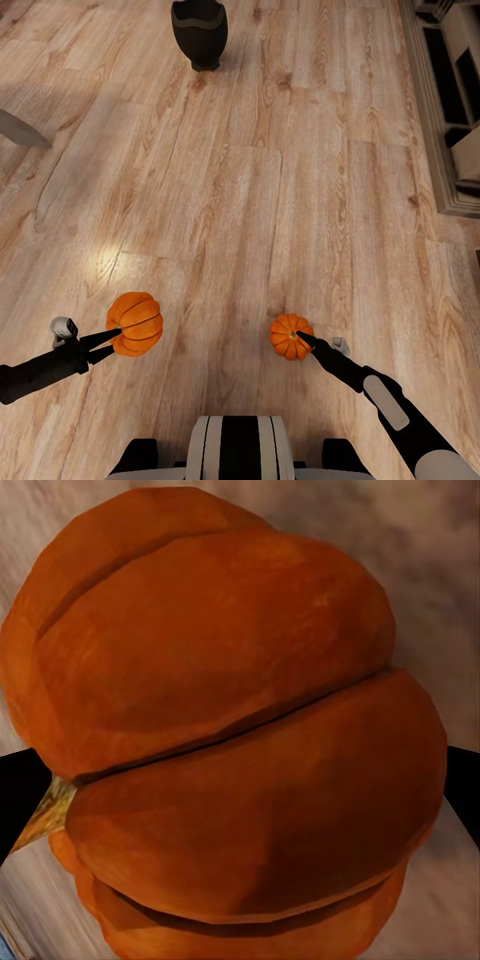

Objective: Place each of the two pumpkins and all three candles from the living room inside a cabinet in the living room (use any cabinet), then make sure every cabinet is closed, and position the cauldron so it is next to a table in the living room.

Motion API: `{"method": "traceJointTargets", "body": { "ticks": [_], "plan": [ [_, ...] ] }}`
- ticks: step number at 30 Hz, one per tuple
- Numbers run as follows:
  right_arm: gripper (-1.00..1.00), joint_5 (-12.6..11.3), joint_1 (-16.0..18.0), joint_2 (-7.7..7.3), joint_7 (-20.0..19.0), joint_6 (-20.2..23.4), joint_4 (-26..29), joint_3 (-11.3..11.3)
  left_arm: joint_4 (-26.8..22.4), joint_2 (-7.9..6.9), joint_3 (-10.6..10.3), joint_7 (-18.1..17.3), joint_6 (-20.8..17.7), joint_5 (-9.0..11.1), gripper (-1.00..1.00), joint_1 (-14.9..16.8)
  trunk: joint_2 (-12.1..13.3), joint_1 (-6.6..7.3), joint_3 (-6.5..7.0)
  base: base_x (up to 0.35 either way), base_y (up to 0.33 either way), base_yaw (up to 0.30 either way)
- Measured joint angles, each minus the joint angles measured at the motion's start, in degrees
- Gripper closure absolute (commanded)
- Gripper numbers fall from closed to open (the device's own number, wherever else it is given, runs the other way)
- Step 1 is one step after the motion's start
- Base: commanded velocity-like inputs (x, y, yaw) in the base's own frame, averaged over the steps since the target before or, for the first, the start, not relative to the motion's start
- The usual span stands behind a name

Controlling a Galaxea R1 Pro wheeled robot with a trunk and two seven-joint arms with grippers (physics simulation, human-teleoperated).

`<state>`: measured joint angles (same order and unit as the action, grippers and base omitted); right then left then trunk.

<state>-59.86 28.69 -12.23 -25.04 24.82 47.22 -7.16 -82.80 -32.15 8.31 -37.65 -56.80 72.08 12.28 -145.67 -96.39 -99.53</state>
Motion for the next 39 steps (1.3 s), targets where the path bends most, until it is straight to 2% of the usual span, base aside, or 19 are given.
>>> {"method": "traceJointTargets", "body": {
  "ticks": [7,10,30,39],
  "plan": [
    [1.00,0.1,0.0,-0.03,0.0,0.1,0.0,-0.1,0.0,-0.02,0.0,0.0,0.0,0.0,1.00,0.0,0.0,0.00,0.00,0.000,0.000,0.000],
    [1.00,0.4,0.0,-0.02,0.0,0.0,0.0,-0.1,0.0,0.00,0.0,0.0,-0.1,0.2,1.00,0.0,0.0,0.08,0.66,0.000,0.000,0.000],
    [1.00,0.5,0.0,-0.03,0.1,-0.1,0.0,-0.1,0.0,-0.01,0.0,0.0,0.0,0.0,1.00,0.0,0.0,0.07,0.66,0.000,0.000,0.000],
    [1.00,0.4,0.0,-0.03,0.1,0.0,0.0,-0.1,0.0,-0.01,0.0,0.0,0.0,0.1,1.00,0.0,0.2,0.31,2.65,0.000,0.000,0.000]
  ]
}}
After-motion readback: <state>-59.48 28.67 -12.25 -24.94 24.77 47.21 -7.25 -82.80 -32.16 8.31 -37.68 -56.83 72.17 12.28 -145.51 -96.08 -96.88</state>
